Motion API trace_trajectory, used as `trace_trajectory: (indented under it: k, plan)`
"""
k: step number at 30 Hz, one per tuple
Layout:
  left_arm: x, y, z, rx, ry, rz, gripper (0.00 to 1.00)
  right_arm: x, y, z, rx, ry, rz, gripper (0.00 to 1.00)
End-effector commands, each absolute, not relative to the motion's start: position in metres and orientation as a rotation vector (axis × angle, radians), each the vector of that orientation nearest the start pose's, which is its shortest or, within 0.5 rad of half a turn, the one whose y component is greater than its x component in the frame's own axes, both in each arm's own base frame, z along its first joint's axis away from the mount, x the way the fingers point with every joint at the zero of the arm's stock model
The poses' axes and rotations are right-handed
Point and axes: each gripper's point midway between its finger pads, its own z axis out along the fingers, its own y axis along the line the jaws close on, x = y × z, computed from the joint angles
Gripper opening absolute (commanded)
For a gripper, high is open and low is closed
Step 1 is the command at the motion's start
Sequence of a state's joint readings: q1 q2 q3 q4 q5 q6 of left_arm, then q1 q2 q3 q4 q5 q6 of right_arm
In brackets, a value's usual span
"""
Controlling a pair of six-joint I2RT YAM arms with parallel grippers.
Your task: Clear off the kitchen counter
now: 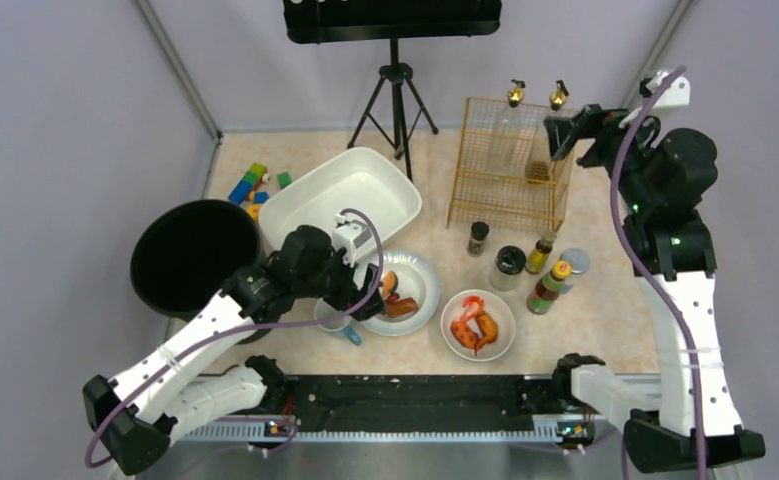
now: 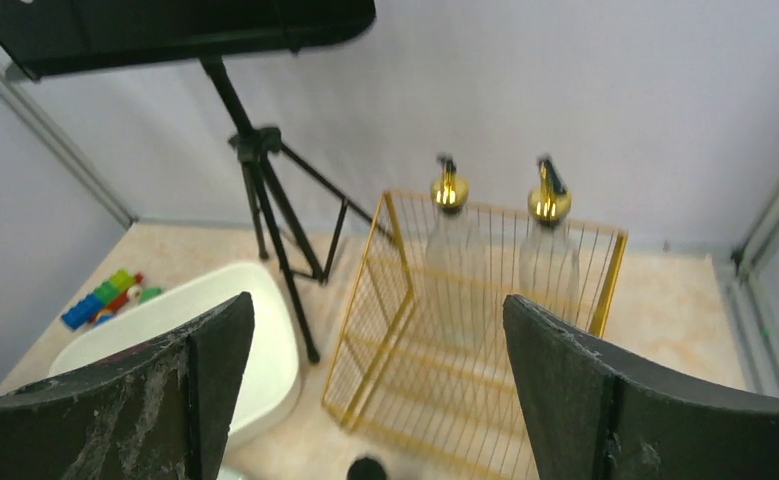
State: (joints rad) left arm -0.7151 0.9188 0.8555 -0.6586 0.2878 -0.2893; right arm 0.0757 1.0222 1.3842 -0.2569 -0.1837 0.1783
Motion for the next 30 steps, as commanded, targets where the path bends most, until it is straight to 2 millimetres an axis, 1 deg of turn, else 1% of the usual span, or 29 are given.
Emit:
trace_trajectory:
  k: [1,5,6,9,11,13,15,19,21,26,30]
  plan:
    - [0.166,-0.223,0.199,0.627,2.258,-0.839,0.99,0.301,0.061,0.403,0.047,1.768,0.379,0.91]
    - [0.167,-0.223,0.205,0.616,2.262,-0.84,0.99,0.269,0.06,0.356,0.1,1.956,0.392,0.84]
    - [0.167,-0.222,0.206,0.612,2.262,-0.836,0.99,0.261,0.058,0.338,0.124,2.014,0.385,0.83]
    - [0.167,-0.218,0.205,0.598,2.265,-0.815,0.99,0.243,0.053,0.297,0.212,2.105,0.37,0.79]
    - [0.169,-0.216,0.203,0.59,2.258,-0.797,0.99,0.231,0.048,0.272,0.274,2.153,0.349,0.74]
    - [0.168,-0.215,0.202,0.589,2.252,-0.796,0.99,0.221,0.043,0.252,0.318,2.208,0.318,0.7]
    - [0.167,-0.215,0.201,0.594,2.248,-0.802,0.99,0.213,0.035,0.243,0.351,2.242,0.267,0.69]
    - [0.164,-0.216,0.2,0.616,2.245,-0.817,0.99,0.204,0.014,0.239,0.397,2.264,0.121,0.67]
    - [0.163,-0.216,0.199,0.627,2.247,-0.819,0.99,0.202,0.008,0.234,0.404,2.289,0.076,0.67]
    - [0.16,-0.215,0.196,0.634,2.248,-0.826,0.99,0.2,0.007,0.218,0.414,2.341,0.054,0.67]
    - [0.159,-0.215,0.198,0.637,2.24,-0.831,0.99,0.202,0.014,0.204,0.408,2.376,0.09,0.65]
